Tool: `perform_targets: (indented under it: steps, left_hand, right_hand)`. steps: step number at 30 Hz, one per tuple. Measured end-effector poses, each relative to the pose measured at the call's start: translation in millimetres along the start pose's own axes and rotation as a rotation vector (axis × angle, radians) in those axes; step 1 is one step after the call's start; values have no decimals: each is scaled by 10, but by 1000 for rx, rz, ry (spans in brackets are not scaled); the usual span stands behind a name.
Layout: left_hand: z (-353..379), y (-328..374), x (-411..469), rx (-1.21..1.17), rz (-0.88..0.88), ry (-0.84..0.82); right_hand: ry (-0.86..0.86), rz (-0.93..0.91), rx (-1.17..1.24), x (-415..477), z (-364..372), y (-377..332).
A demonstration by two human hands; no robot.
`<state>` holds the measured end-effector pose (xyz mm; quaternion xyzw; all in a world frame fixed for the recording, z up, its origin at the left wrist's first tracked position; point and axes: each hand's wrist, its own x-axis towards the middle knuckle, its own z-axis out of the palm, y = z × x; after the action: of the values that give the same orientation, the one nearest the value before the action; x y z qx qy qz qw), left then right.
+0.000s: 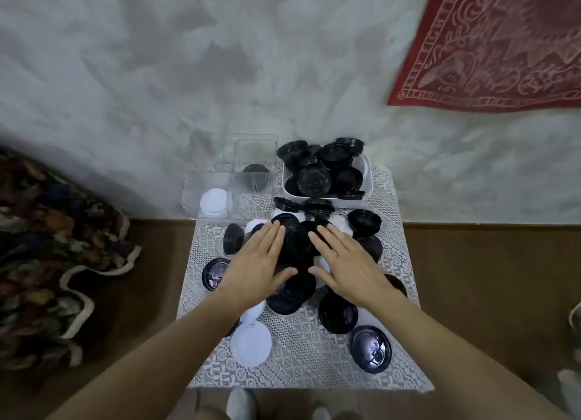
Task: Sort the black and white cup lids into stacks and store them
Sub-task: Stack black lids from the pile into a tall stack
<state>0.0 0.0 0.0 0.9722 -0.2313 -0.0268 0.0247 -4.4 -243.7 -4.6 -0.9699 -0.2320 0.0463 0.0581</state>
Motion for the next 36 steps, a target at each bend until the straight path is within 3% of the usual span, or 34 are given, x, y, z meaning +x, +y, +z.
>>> perform_targets:
  steps: [7,14,20,24,31,36]
  left_hand:
    - [643,18,90,-77,-35,129]
    - [847,-95,80,-241,-21,259]
    - [967,-124,118,-214,-39,400]
    - [1029,-152,123,-214,-24,408]
    - [1009,-135,112,-255,-16,506]
    - [1012,-174,159,-238,44,369]
  right_hand:
    - [75,-11,-57,119,694,-13]
    - [207,-19,-6,205,848,4]
    - [409,-51,-39,237,935,35]
    - [505,-87,-53,235,1000,109]
    - [519,-134,-10,185,1082,149]
    - [531,-183,-7,162,1073,149]
